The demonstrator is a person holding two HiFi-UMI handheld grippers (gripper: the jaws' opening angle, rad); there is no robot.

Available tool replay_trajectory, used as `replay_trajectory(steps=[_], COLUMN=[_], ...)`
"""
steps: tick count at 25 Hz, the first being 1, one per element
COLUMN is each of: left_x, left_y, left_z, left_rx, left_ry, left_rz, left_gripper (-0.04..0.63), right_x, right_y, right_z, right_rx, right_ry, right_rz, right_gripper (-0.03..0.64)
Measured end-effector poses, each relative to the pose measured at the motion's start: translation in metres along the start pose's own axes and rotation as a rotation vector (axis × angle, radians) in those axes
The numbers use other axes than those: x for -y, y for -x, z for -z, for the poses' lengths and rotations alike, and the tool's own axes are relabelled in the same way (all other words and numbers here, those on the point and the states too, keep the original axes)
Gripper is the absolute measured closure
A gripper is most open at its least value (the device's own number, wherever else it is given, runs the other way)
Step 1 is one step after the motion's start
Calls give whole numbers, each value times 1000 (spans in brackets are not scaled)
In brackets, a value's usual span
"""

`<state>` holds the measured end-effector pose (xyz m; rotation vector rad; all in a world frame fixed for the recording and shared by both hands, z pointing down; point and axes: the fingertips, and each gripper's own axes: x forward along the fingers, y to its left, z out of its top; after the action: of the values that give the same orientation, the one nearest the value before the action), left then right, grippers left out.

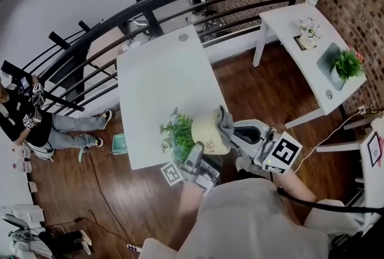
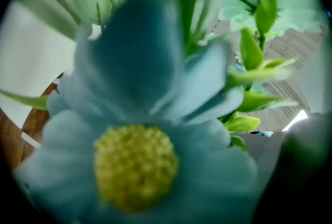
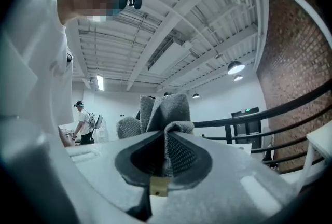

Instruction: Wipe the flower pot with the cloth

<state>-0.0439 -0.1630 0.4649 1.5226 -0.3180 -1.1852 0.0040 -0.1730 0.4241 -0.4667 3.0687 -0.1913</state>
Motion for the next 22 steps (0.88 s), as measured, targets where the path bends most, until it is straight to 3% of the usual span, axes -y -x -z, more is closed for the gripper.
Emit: replay_trajectory(steps=[5, 10, 14, 18, 22], left_x=[-6, -16, -36, -67, -114], left_y=[1, 5, 12, 24, 43], left_z=[5, -18, -44, -76, -108], left_rx=[11, 35, -27, -90, -304], left_ry=[17, -37, -197, -339, -649], left_rz=[-6, -83, -215, -363, -560], left_gripper=[86, 86, 87, 87, 87], right_x=[36, 9, -4, 38, 76], right_y=[-4, 3, -6, 2, 27], right_z=[26, 65, 80, 84, 94], right_rx=[-93, -178, -157, -135, -148], right_ry=[35, -44, -140, -136, -145], right_rz=[88, 16, -13, 132, 278], right_gripper=[611, 611, 611, 611, 611])
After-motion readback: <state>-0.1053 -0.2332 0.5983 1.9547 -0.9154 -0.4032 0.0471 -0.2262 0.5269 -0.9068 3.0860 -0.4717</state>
